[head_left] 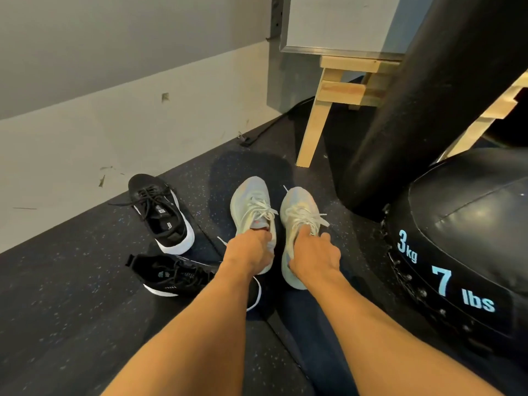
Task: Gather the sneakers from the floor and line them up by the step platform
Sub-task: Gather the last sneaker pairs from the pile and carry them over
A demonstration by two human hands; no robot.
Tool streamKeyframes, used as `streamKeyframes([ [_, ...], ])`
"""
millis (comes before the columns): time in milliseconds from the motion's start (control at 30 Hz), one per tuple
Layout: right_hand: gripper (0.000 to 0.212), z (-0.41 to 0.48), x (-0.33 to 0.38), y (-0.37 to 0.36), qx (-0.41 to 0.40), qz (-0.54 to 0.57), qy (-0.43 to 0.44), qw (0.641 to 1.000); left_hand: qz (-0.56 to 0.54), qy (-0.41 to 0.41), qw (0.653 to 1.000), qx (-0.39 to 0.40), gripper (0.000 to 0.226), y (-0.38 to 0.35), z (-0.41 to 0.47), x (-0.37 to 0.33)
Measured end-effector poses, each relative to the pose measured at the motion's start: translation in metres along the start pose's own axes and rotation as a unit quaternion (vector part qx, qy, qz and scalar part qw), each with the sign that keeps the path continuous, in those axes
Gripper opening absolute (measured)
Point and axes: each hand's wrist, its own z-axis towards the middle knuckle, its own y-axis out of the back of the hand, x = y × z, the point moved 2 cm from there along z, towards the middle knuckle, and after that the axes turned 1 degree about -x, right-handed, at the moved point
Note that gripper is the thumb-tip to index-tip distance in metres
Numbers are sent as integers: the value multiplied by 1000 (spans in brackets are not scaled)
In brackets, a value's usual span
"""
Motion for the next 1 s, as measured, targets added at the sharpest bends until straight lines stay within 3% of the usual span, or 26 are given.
streamKeyframes([
  [167,43,3,-15,1,98,-66,58,991,0,38,996,78,49,12,4,9],
  [267,48,-2,-16,0,141,-68,39,987,14,48,995,91,58,22,9,3],
  [333,46,-1,-9,12,111,-31,34,993,20,29,997,63,55,36,11,-8],
  [433,32,-7,-3,52,64,50,27,996,-68,30,997,15,49,72,0,-24],
  [500,28,-25,-5,85,100,63,39,992,-122,19,992,6,28,96,-21,-30],
  [567,37,-52,-12,120,159,97,32,982,-138,12,990,6,25,119,-53,-39],
  [633,38,-84,-18,163,209,159,19,965,-121,5,993,8,30,144,-94,-55],
  [767,27,-157,-21,275,279,123,40,952,-101,-7,991,85,33,233,-179,-108],
  [900,10,-238,-19,426,248,156,67,954,-94,-12,983,158,27,374,-256,-184],
  [1000,6,-308,-25,548,201,198,69,957,-79,-54,987,130,23,488,-314,-253],
])
